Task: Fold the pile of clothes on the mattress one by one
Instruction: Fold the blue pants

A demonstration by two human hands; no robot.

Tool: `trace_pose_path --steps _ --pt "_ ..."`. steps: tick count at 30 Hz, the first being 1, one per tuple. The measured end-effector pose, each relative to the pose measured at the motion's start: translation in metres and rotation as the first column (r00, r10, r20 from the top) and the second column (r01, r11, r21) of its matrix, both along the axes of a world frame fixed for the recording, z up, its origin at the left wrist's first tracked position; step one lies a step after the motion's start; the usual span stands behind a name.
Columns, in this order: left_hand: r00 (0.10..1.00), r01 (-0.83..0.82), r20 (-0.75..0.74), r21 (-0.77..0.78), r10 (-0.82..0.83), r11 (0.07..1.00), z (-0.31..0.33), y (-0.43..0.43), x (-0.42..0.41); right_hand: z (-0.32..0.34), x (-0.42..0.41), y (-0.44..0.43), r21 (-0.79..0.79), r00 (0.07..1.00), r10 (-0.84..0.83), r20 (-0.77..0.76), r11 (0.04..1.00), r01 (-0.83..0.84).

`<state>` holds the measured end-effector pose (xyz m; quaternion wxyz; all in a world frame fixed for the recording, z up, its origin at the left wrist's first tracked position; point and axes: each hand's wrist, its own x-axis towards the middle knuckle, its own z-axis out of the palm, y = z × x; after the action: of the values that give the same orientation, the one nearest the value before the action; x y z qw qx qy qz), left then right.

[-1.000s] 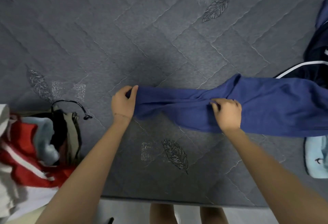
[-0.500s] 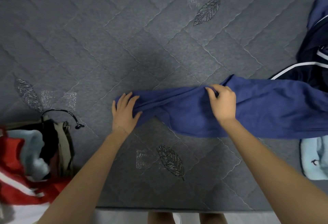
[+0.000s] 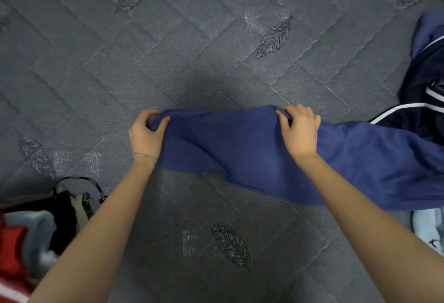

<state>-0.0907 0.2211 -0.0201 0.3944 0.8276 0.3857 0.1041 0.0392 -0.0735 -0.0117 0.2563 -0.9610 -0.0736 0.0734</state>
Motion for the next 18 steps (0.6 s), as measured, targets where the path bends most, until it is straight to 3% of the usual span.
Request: trace_pose_path --steps 5,8,12,14,18 --pt "0.98 -0.037 -0.199 -0.075 0.021 0.997 -0.027 -0.003 -0.006 -0.007 -0.005 0.007 -0.023 0.998 0.052 -0.027 0.998 -0.053" --pt "0.922 0.01 -0.386 0.022 0.0 1.0 -0.04 -0.014 -0.021 -0.011 -0.03 0.002 -0.04 0.988 0.144 -0.053 0.989 -0.146" --pt "0.896 -0.092 -0.433 0.039 0.099 0.995 -0.042 -0.028 -0.026 -0.025 -0.069 -0.008 -0.121 0.968 0.191 -0.164 0.97 -0.212" --pt "0.909 -0.115 -0.401 0.022 0.114 0.993 -0.041 -0.031 -0.026 -0.033 -0.084 -0.013 -0.179 0.949 0.197 -0.247 0.953 -0.244" --pt "0.976 -0.219 -0.056 -0.212 0.212 0.953 -0.023 -0.043 -0.034 -0.039 -0.105 -0.021 -0.219 0.929 0.192 -0.316 0.938 -0.268"
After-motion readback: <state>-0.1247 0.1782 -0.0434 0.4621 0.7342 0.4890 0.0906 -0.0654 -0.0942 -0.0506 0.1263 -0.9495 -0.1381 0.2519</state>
